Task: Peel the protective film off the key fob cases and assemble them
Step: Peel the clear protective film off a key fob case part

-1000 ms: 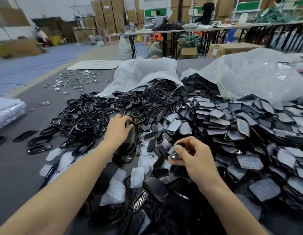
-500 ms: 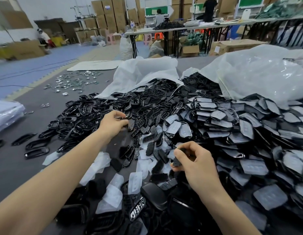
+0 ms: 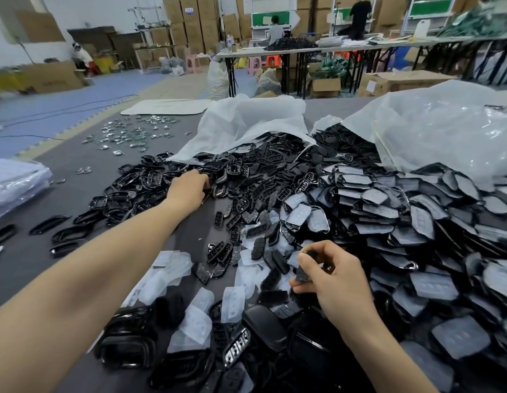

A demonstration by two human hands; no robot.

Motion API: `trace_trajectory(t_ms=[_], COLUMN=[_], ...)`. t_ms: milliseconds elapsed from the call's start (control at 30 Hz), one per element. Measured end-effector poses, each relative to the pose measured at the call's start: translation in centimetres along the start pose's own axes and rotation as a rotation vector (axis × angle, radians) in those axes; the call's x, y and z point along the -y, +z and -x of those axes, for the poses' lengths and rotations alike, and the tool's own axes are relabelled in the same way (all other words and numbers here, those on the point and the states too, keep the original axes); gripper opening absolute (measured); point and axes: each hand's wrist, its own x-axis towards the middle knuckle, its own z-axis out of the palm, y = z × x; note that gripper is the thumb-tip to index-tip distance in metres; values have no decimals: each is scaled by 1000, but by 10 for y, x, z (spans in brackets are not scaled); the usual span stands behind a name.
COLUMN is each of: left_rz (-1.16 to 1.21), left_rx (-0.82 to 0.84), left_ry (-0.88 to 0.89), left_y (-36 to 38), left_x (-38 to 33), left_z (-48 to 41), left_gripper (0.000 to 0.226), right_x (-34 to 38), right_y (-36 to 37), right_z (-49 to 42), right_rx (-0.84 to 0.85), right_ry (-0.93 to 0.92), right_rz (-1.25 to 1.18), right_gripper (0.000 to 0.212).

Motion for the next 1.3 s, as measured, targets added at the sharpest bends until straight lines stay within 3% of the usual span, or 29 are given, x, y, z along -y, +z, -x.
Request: trace_trajectory(t_ms=[100,167,300,467,567,633,900,1100,1300], left_rz=[-60,67,741,1791,2131,2262,2357,2188,2124], left_rx=[-25,-90,-218,78,150,198,233,229,234], left_ry=[-47,-94,-126,-235,-402,-386,-403,-365,-337], left_y=[-7,-18,-59,-50,-37,-38,-33,-34,-34], left_x=[2,-3,-45,-127,-146,-146,-139,-135,-134], left_z=[4,12,59,170,186,185,188,191,193], left_gripper=[14,14,12,11,18,25,29,12,25], right_x=[-1,0,2,13,16,17,18,22,22], right_y=[0,0,-1,-2,-3,-2,10,10,9], right_z=[0,0,0,4,7,8,18,15,12], right_rx=[3,-5,-45,-129,-144,-124,-51,25,39], right_ry=[0,3,11,-87,-136,-144,-112,124,176], right_rz=[-21,-50,-84,-179,-176,-167,-103,-497,-590], right_gripper=[12,13,25,21,20,17,14,9,26])
